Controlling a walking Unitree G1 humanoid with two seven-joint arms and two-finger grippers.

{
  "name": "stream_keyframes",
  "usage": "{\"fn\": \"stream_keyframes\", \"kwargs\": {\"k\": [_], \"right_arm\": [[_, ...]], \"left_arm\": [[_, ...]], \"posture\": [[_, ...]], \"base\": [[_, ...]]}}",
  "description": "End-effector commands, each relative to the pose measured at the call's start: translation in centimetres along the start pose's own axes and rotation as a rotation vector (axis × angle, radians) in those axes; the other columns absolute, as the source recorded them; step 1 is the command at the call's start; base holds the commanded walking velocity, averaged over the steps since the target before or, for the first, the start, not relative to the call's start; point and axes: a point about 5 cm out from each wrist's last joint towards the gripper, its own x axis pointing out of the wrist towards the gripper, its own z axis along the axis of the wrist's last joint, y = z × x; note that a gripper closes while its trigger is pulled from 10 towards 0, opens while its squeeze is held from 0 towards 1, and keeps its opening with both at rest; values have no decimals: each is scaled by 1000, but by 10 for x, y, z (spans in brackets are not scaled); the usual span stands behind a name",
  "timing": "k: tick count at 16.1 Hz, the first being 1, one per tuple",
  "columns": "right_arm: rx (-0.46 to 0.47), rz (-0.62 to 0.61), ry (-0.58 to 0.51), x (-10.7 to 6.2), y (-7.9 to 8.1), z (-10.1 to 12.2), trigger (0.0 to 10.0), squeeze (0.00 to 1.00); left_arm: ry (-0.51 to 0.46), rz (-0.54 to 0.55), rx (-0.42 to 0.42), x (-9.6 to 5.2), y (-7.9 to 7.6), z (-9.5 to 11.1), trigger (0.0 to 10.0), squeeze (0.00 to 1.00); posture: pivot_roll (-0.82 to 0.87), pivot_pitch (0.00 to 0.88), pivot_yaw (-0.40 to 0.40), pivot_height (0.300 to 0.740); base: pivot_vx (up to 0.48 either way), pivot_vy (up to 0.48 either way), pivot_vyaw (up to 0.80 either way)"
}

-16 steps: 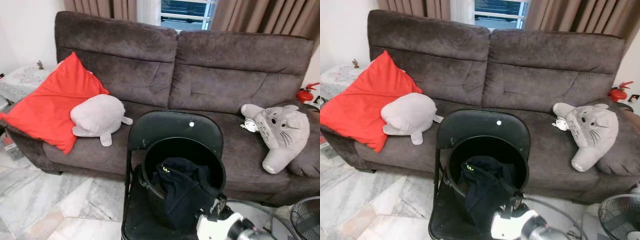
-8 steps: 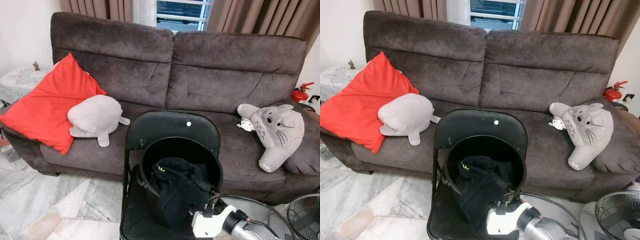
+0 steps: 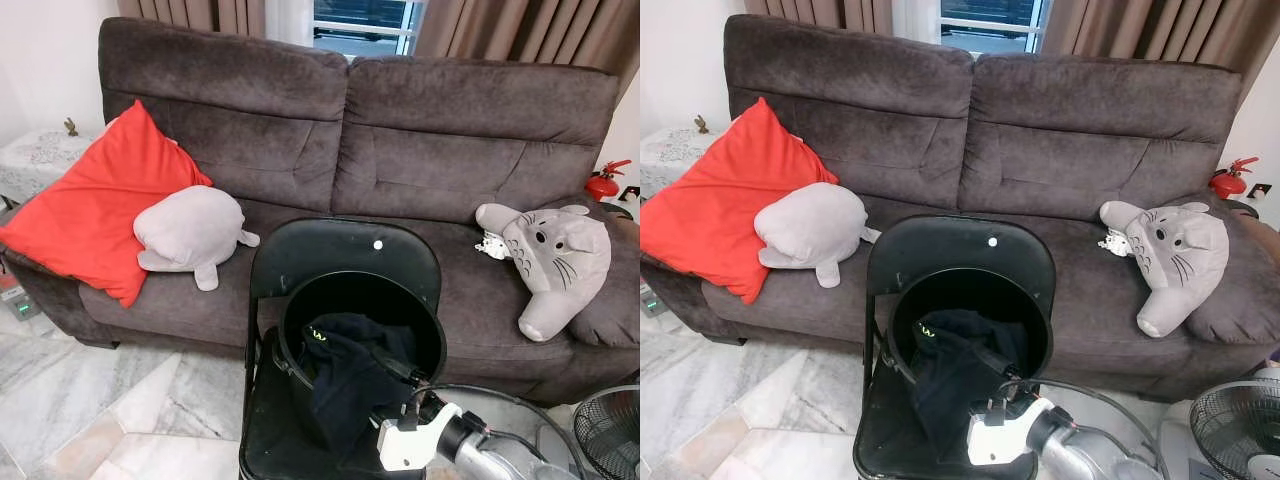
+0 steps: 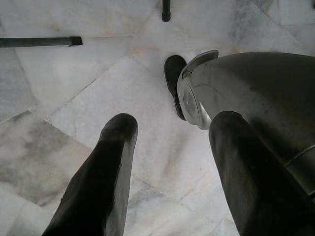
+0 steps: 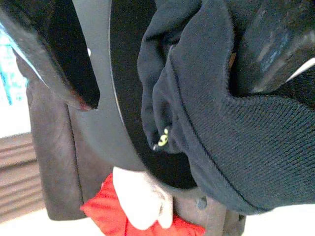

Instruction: Hang hanger

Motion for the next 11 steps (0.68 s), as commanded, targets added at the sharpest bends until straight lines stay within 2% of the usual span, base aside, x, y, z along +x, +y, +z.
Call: {"fn": "stream_keyframes", "kwargs": {"k": [1,4,7,8,9,11], "right_arm": [[-26,-2,-26,4,-5,0,10000,0],[-17,24,-66,13,-6,4,10000,0],[-9,102,-20,18,3,-2,10000,0],[-7,107,-14,20,5,-4,353,0],[-6,110,-21,20,5,-4,0,0],[-3,122,-45,23,5,-2,0,0]], "left_arm": [[10,-3,11,0,0,-3,10000,0],[8,-2,11,0,0,-2,10000,0],[9,-6,11,0,-1,-1,10000,0],[9,-8,9,0,-1,-1,10000,0],[8,-9,7,0,-1,-1,10000,0],[8,-9,4,0,-2,-1,10000,0]], "posture": [[35,0,-37,740],[37,0,-35,740],[39,0,-36,740],[44,0,-39,740],[47,0,-40,740],[44,0,-38,740]], "base": [[0,0,0],[0,0,0],[0,0,0],[0,0,0],[0,0,0],[0,0,0]]}}
